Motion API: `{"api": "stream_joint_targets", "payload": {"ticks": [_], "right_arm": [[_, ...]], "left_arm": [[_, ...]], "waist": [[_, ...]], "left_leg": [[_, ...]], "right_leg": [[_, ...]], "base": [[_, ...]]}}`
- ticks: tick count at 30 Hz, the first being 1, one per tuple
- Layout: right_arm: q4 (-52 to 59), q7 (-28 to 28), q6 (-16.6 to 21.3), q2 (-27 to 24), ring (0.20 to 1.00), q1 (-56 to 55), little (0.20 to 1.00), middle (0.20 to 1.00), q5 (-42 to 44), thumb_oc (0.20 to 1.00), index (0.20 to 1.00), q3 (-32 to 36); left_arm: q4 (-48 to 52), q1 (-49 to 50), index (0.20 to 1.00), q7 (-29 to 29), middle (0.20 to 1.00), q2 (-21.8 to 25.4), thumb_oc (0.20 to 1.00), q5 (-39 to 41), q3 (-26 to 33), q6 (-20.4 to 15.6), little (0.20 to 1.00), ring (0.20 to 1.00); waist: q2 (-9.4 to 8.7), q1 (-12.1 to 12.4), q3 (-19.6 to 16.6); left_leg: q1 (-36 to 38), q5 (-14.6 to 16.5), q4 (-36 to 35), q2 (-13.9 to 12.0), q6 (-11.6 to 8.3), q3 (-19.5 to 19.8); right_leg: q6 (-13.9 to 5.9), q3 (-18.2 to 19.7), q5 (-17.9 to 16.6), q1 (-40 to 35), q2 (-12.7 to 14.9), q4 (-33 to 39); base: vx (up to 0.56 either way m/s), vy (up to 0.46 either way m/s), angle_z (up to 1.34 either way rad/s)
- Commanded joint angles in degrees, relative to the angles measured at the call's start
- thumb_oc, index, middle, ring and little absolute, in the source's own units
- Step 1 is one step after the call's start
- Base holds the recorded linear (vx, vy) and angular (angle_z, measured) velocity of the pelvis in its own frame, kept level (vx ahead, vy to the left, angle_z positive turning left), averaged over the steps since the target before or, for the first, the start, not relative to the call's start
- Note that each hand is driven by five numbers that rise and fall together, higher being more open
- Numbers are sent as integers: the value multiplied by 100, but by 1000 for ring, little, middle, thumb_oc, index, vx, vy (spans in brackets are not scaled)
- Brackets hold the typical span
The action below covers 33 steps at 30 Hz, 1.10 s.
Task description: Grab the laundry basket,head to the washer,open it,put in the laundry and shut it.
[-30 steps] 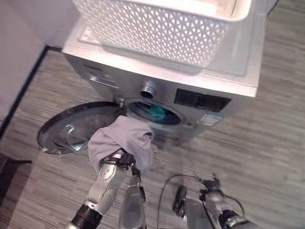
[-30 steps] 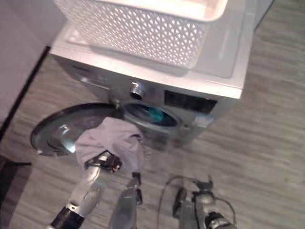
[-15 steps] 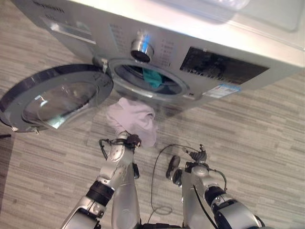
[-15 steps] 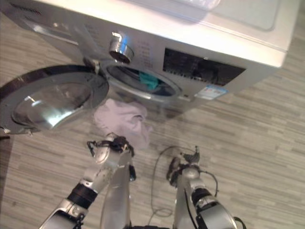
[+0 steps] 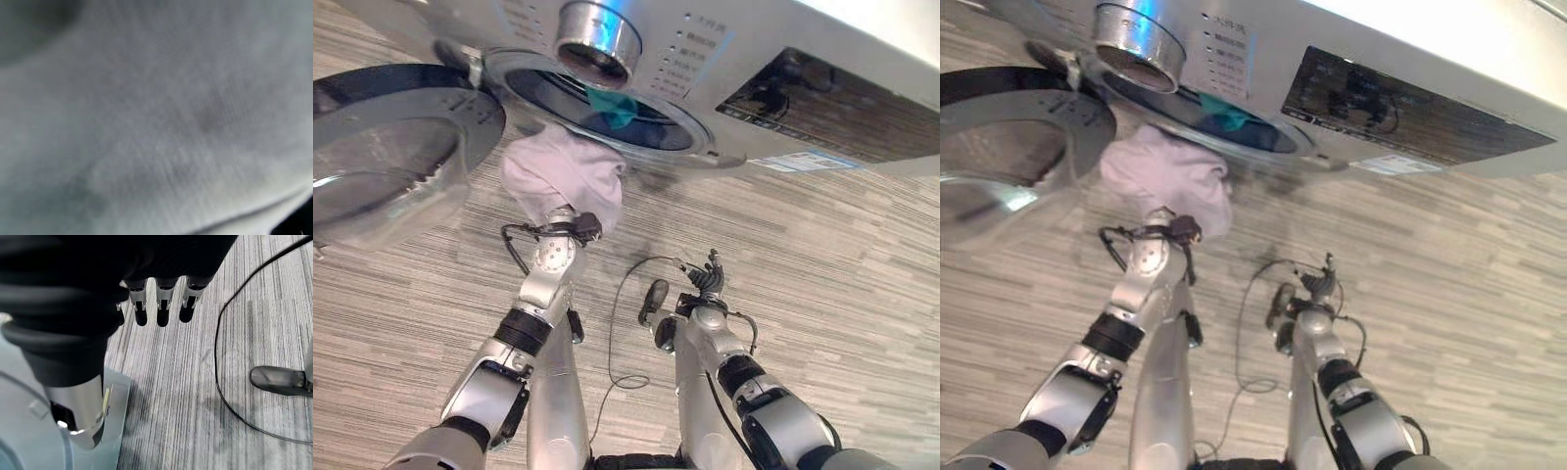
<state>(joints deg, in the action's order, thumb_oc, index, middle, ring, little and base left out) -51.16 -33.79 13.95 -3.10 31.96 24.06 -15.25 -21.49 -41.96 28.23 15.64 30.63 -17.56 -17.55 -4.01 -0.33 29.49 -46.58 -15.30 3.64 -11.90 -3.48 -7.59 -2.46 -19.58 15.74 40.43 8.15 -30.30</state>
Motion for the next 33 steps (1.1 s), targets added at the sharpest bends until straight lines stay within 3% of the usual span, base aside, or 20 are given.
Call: {"api": "stream_joint_targets", "payload": {"ticks": [1, 7, 15, 19, 24, 26, 30, 33], "right_arm": [[318, -231, 364, 109, 1000, -65, 1000, 1000, 268, 1000, 1000, 117], [501, -275, 398, 107, 1000, 191, 1000, 1000, 311, 1000, 1000, 79], [503, -138, 271, -20, 1000, 224, 1000, 1000, 185, 1000, 1000, -130], [434, 13, 240, -140, 1000, 214, 1000, 1000, 207, 1000, 1000, -195], [441, 97, 146, -338, 1000, 314, 1000, 1000, 135, 1000, 1000, -218], [460, 102, 117, -365, 1000, 345, 1000, 1000, 128, 1000, 1000, -201], [570, 109, -35, -554, 1000, 483, 1000, 1000, 134, 1000, 1000, -89], [711, 96, -88, -626, 1000, 510, 1000, 1000, 147, 1000, 1000, -17]], "left_arm": [[82, -289, 200, 263, 200, -44, 200, -315, 95, -485, 200, 200], [-554, -1059, 200, 575, 200, -84, 200, 48, 267, -553, 200, 200], [-1636, -2926, 200, 734, 200, 669, 200, 667, 234, -605, 200, 200], [-2005, -3898, 200, 762, 200, 1120, 200, 755, -21, -593, 200, 200], [-2306, -4797, 200, 730, 200, 1244, 200, 825, -410, -543, 200, 200], [-2362, -4944, 200, 703, 200, 1218, 200, 892, -468, -554, 200, 200], [-2745, -5699, 200, 447, 200, 857, 200, 1138, -875, -365, 200, 200], [-2851, -5868, 200, 354, 200, 769, 200, 1329, -948, -361, 200, 200]], "waist": [[-84, 21, -239], [-183, -183, -296], [-308, -556, -503], [-401, -708, -665], [-456, -845, -763], [-480, -851, -764], [-408, -983, -883], [-385, -996, -888]], "left_leg": [[-408, 468, 16, 266, -82, 327], [-888, 699, 307, 399, 19, 371], [-1066, 742, 124, 514, 27, 298], [-1050, 827, 9, 582, 34, 200], [-1003, 990, 35, 685, 85, 67], [-996, 1032, 54, 702, 102, 21], [-983, 1242, 151, 811, 179, -161], [-987, 1365, 275, 815, 225, -234]], "right_leg": [[-78, -75, -338, -615, -313, 1371], [-112, -61, -340, -211, -240, 1270], [-255, 6, -578, -210, -245, 1847], [-446, 75, -869, -446, -278, 2388], [-657, 247, -1244, -741, -219, 2861], [-710, 285, -1358, -806, -207, 2980], [-984, 500, -1938, -1017, -26, 3309], [-1051, 650, -2123, -1118, 37, 3433]], "base": [[73, -2, -2], [60, 33, 3], [63, 38, -4], [78, 50, -13], [73, 97, -17], [50, 88, -11], [62, 132, -10], [38, 129, -3]]}}
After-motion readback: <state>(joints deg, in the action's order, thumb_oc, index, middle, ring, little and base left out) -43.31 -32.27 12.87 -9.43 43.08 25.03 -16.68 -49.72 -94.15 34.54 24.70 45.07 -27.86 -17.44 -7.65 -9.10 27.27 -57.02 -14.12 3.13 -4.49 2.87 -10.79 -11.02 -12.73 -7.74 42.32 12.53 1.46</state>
